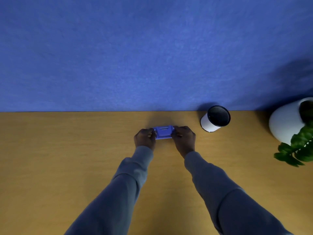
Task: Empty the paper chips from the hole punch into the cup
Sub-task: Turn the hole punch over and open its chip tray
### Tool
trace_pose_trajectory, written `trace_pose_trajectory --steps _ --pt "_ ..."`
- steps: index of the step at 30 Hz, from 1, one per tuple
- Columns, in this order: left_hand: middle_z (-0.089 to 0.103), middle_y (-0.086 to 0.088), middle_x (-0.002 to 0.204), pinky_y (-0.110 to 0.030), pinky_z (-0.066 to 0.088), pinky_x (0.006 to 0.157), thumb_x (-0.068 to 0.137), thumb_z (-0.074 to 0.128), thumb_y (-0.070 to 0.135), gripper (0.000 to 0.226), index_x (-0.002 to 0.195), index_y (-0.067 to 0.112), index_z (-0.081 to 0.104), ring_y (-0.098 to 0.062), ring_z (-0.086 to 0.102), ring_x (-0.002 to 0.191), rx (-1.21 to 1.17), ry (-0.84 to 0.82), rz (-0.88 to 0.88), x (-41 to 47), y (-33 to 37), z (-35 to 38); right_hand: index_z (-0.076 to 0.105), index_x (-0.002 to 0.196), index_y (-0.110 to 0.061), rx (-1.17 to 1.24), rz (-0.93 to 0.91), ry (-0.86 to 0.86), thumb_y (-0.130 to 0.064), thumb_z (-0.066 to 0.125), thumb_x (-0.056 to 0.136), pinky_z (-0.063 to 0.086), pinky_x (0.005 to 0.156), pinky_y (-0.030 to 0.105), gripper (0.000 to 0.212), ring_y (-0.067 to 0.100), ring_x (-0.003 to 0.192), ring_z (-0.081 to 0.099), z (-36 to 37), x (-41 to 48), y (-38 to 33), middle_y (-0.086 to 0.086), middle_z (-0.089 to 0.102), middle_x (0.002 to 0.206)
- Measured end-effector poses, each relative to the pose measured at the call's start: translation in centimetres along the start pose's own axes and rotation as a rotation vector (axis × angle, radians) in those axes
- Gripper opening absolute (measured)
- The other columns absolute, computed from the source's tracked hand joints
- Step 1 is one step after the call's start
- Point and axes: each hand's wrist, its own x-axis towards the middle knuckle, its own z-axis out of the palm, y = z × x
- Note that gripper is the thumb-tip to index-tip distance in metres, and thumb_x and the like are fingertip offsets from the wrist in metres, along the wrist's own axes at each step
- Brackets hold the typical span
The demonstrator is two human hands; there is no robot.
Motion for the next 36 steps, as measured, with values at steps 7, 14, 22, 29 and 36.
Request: trace_pose_trajectory --steps 7,14,22,29,36 --pt "0.075 -0.006 0.106 -0.027 0.053 0.090 0.083 0.077 0.017 0.018 0.100 0.013 0.078 -0.022 0.072 0.097 -0.293 0.075 -0.044 -0.9 2.0 -3.3 0.078 0.112 -0.010 0.139 -0.092 0.068 -0.010 0.076 0.088 0.058 0.075 0.017 0.024 0.019 0.086 0.071 -2.3 -0.9 -1.6 0.011 0.071 0.112" --pt "0.080 -0.002 0.096 -0.038 0.058 0.090 0.076 0.083 0.024 0.013 0.085 0.034 0.081 -0.010 0.072 0.086 -0.765 -0.040 -0.075 -3.0 4.1 -7.1 0.077 0.113 -0.023 0.307 -0.131 0.087 -0.012 0.075 0.089 0.055 0.077 0.016 0.026 0.001 0.086 0.072 -7.1 -2.7 -5.4 -0.012 0.077 0.104" --pt "0.080 -0.009 0.091 -0.043 0.059 0.086 0.080 0.080 0.010 0.016 0.095 0.012 0.081 -0.022 0.071 0.089 -0.981 -0.143 -0.129 -6.7 3.9 -7.9 0.078 0.114 -0.030 0.449 -0.049 0.042 -0.016 0.076 0.090 0.058 0.077 0.021 0.028 0.000 0.084 0.073 -9.1 -6.4 -6.6 -0.016 0.080 0.093" --pt "0.080 -0.010 0.090 -0.031 0.061 0.070 0.078 0.082 0.009 0.029 0.106 0.011 0.074 -0.019 0.076 0.085 -1.042 -0.180 -0.221 -8.9 3.8 -9.2 0.077 0.111 -0.038 0.525 -0.010 -0.007 -0.015 0.076 0.088 0.061 0.082 0.031 0.032 0.008 0.091 0.076 -9.8 -8.0 -6.4 -0.018 0.080 0.096" --pt "0.079 -0.009 0.095 -0.034 0.061 0.074 0.059 0.093 0.040 0.053 0.100 0.010 0.078 -0.024 0.076 0.087 -1.081 -0.376 -0.223 -11.3 4.8 -10.7 0.078 0.110 -0.030 0.584 -0.107 -0.155 -0.006 0.076 0.088 0.060 0.093 0.040 0.032 0.013 0.102 0.075 -13.2 -7.0 -7.0 -0.007 0.081 0.108"
